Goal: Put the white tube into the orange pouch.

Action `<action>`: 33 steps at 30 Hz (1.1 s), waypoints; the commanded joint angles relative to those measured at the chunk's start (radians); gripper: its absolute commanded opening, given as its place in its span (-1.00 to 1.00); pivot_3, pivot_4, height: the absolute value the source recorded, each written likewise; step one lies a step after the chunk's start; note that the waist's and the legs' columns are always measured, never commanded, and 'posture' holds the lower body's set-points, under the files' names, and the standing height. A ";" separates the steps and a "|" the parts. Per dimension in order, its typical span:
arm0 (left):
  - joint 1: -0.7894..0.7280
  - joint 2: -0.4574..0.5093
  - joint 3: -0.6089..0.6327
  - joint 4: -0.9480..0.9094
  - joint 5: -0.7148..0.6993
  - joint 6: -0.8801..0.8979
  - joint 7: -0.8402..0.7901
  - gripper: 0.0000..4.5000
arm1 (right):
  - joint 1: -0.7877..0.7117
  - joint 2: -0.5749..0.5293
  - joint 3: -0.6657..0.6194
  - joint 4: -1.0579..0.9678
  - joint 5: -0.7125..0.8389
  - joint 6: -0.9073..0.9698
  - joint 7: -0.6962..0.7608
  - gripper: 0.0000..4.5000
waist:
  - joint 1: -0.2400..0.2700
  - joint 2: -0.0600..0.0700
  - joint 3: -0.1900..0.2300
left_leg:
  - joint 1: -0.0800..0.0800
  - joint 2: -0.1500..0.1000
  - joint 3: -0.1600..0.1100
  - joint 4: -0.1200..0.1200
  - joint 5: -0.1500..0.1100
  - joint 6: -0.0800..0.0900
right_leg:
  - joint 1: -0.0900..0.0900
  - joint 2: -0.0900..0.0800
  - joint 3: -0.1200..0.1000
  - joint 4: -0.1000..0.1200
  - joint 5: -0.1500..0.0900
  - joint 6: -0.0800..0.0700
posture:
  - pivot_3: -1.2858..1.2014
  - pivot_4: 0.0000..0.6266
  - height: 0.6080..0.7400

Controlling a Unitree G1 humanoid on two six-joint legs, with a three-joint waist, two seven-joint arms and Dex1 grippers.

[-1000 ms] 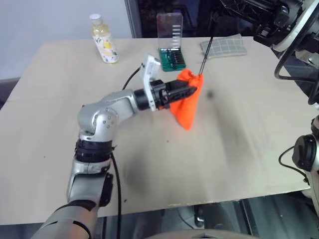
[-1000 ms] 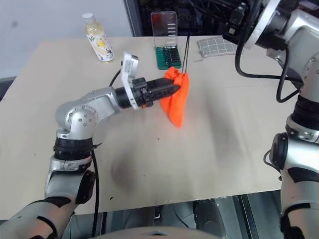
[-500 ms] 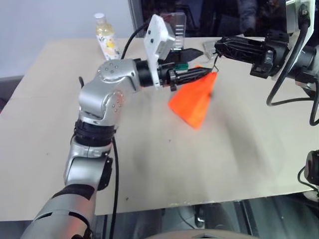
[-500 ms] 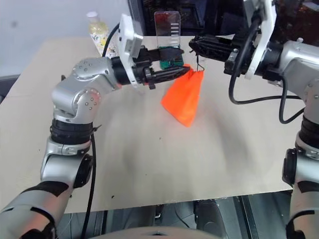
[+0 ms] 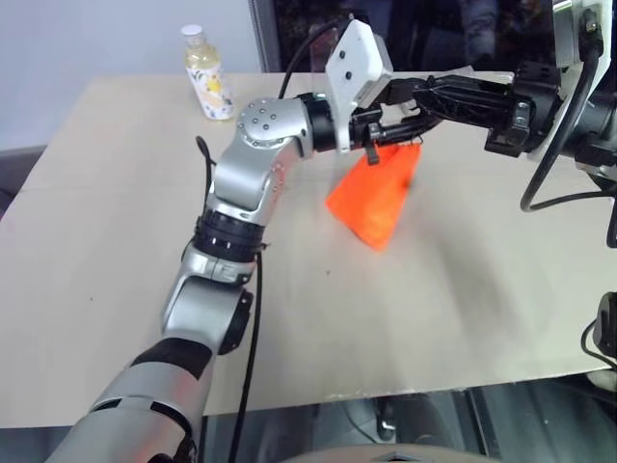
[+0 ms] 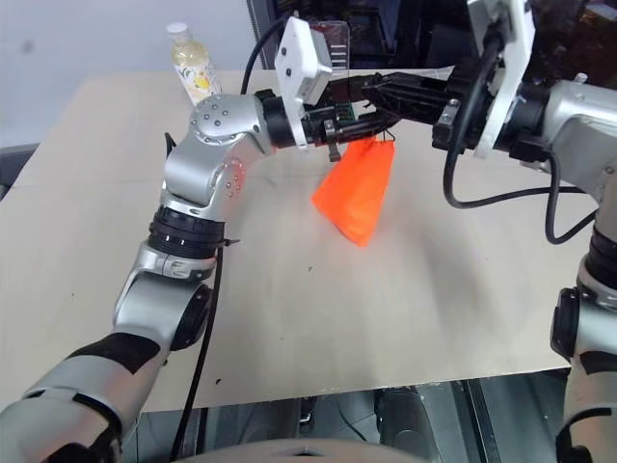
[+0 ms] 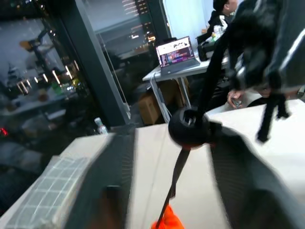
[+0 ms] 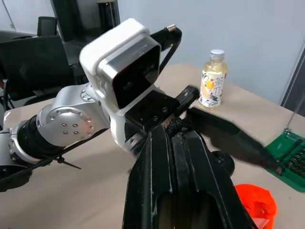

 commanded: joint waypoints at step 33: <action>-0.041 -0.054 0.041 0.031 0.027 -0.116 0.002 -0.05 | 0.050 0.003 -0.077 -0.024 0.049 -0.020 -0.067 -1.00 | -0.001 0.000 0.000 | 0.000 0.000 -0.001 0.009 0.000 0.000 | 0.000 0.000 0.000 0.009 0.000 0.000 | 0.03 -0.52 1.00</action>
